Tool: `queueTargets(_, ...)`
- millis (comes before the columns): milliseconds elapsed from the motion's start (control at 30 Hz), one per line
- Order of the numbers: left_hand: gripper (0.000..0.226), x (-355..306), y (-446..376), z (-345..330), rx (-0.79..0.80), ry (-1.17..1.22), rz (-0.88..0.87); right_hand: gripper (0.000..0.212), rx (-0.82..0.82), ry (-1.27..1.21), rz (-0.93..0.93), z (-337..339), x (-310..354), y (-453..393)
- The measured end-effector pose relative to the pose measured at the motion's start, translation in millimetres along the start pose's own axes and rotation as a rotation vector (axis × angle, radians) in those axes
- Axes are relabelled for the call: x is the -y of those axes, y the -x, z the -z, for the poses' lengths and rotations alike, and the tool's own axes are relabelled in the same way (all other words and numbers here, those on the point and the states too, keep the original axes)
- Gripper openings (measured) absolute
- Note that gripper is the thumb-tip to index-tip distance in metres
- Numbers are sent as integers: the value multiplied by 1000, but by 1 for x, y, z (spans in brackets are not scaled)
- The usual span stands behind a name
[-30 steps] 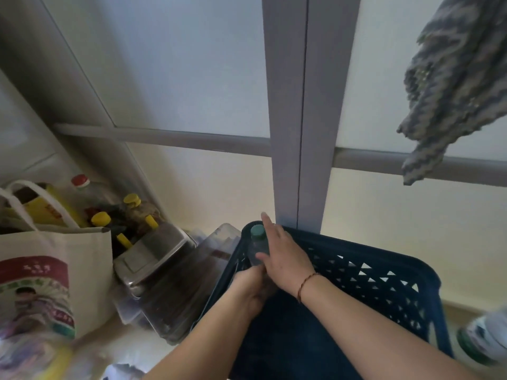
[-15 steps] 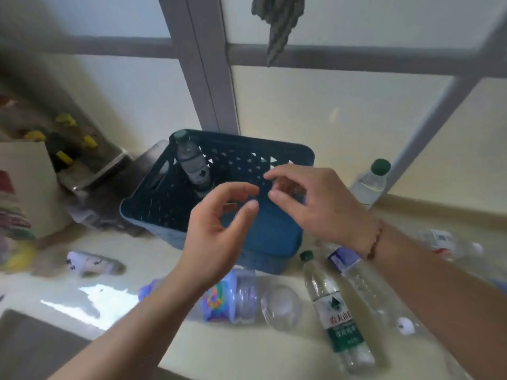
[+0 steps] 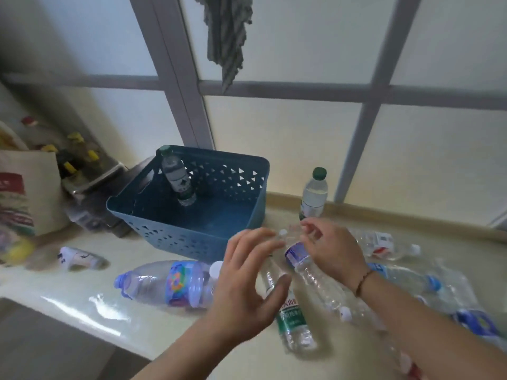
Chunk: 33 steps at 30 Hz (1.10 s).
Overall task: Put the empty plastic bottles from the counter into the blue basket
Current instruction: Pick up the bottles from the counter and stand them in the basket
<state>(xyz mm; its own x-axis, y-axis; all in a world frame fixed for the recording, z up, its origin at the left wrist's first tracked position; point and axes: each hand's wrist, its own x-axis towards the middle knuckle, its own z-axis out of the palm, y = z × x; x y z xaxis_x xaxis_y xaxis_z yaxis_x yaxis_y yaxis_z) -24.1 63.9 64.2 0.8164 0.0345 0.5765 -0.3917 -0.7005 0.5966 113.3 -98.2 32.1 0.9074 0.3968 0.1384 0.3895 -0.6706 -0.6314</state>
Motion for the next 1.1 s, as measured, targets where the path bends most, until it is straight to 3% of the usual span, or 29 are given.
queueTargets(100,45,-3,-61,-32,184,63,306,28,80,70,-142,15,-21,-22)
queueTargets(200,57,17,-118,-64,271,65,521,37,158,119,-222,18,-33,-28)
queueTargets(400,68,63,-177,-121,380,-114,568,50,141,6,-299,13,-48,-40)
queueTargets(500,55,77,-195,-144,398,-107,605,50,111,-38,-312,13,-54,-54)
queueTargets(600,35,80,-204,-156,407,-201,513,47,119,-36,-377,14,-60,-72)
queueTargets(700,38,75,-204,-149,488,-381,324,47,85,-73,-431,5,-62,-83)
queueTargets(800,46,65,-204,-135,512,-492,186,56,-54,-108,-389,0,-53,-87)
queueTargets(900,46,50,-220,-98,402,-487,67,54,-206,-111,-270,18,-25,-95)
queueTargets(1100,43,19,-276,38,21,-354,-179,76,-550,-199,101,55,87,-123)
